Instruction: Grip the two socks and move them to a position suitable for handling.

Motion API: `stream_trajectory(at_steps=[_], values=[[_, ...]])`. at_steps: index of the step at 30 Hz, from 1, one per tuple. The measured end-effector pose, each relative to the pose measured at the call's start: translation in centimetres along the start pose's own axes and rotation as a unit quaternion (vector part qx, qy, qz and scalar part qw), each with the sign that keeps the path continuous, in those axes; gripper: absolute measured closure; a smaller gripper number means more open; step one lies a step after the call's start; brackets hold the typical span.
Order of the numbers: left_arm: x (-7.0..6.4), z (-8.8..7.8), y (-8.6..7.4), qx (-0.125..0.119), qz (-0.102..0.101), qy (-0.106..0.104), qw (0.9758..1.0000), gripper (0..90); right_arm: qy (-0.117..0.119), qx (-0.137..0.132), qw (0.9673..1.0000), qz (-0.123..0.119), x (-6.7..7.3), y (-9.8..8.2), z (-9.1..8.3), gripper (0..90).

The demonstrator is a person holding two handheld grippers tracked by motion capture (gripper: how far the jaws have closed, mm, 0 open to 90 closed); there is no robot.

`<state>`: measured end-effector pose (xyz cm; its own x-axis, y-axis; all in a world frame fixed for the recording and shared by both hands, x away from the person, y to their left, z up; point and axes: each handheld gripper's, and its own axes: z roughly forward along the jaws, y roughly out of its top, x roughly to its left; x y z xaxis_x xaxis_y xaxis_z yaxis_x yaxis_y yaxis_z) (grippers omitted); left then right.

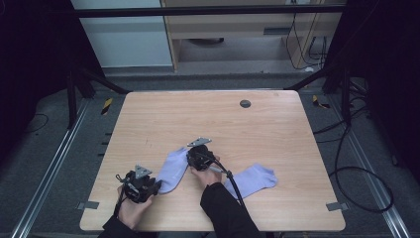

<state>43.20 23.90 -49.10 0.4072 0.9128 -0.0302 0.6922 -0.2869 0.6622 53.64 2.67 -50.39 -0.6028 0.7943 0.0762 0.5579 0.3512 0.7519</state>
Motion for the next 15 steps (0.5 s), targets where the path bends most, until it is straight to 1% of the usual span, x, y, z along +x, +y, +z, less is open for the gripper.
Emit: stream_trajectory(at_steps=[2,3,5,6,8,12,15], values=[[0.0,0.0,0.0,0.001,-0.001,-0.002,1.0000,74.2,0.003,0.003,1.0000,0.002,0.2,0.0,0.0,85.7],[0.0,0.0,0.0,0.001,-0.003,-0.009,1.0000,77.5,0.004,0.004,1.0000,0.000,0.2,0.1,-0.1,86.5],[0.1,0.1,0.1,0.001,-0.006,-0.016,0.9998,83.8,0.007,0.003,1.0000,0.001,0.2,0.1,-0.3,87.0],[0.1,0.0,0.1,0.001,-0.005,-0.018,0.9998,85.0,0.010,-0.001,0.9999,0.002,0.2,0.1,-0.4,87.1],[0.2,-0.1,0.2,-0.003,-0.006,-0.021,0.9998,85.8,0.020,-0.014,0.9997,0.007,0.2,0.1,-1.1,87.1],[0.5,-0.8,0.6,-0.019,-0.010,-0.017,0.9996,86.0,0.034,-0.035,0.9988,0.007,0.4,0.2,-2.8,86.8],[1.1,-1.2,0.8,-0.025,-0.011,-0.008,0.9996,86.0,0.035,-0.043,0.9985,-0.001,0.7,0.0,-4.2,86.3]])
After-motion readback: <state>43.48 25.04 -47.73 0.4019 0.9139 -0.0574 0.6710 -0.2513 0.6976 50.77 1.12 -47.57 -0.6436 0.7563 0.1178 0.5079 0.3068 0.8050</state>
